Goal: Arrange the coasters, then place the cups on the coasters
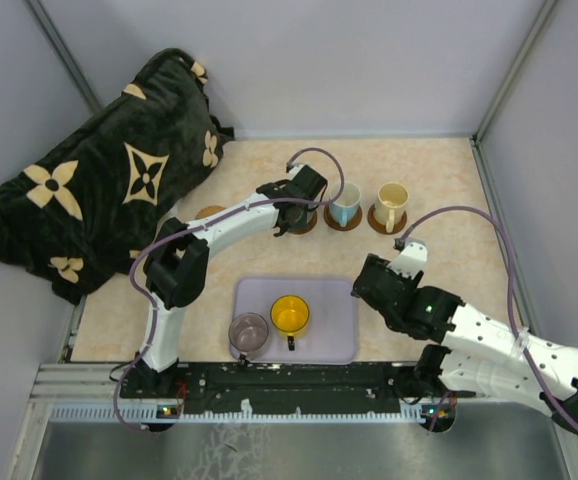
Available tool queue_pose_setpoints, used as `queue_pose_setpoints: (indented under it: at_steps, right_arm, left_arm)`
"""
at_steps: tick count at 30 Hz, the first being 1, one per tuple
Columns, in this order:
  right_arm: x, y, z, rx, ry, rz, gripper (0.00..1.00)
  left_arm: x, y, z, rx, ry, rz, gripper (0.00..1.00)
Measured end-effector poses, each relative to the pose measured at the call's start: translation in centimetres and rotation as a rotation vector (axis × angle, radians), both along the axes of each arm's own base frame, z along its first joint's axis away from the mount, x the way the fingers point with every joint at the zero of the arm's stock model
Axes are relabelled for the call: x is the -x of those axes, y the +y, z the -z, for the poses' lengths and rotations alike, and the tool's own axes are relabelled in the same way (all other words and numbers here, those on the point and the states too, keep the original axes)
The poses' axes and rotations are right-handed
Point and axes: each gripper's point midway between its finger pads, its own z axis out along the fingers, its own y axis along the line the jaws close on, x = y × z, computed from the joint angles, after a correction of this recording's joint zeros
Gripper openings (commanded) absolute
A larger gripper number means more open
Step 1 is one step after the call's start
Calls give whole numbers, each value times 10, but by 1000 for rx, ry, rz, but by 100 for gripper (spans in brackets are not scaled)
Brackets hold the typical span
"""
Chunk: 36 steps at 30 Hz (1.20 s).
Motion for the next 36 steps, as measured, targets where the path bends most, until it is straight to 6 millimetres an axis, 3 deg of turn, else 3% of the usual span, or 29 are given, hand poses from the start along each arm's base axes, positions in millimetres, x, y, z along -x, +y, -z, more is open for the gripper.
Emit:
queue_pose_setpoints:
  at_steps: [21,27,36]
  right_arm:
    - [-1,6,5,7,17,-14,73]
    - [-1,6,5,7,17,-14,74]
    - [0,6,5,5,19,-16,74]
  left_arm:
    - [3,-5,3,32,16,-3,0]
    - [2,-5,3,35,15,-6,13]
    - [2,-5,4,35,13,-11,19]
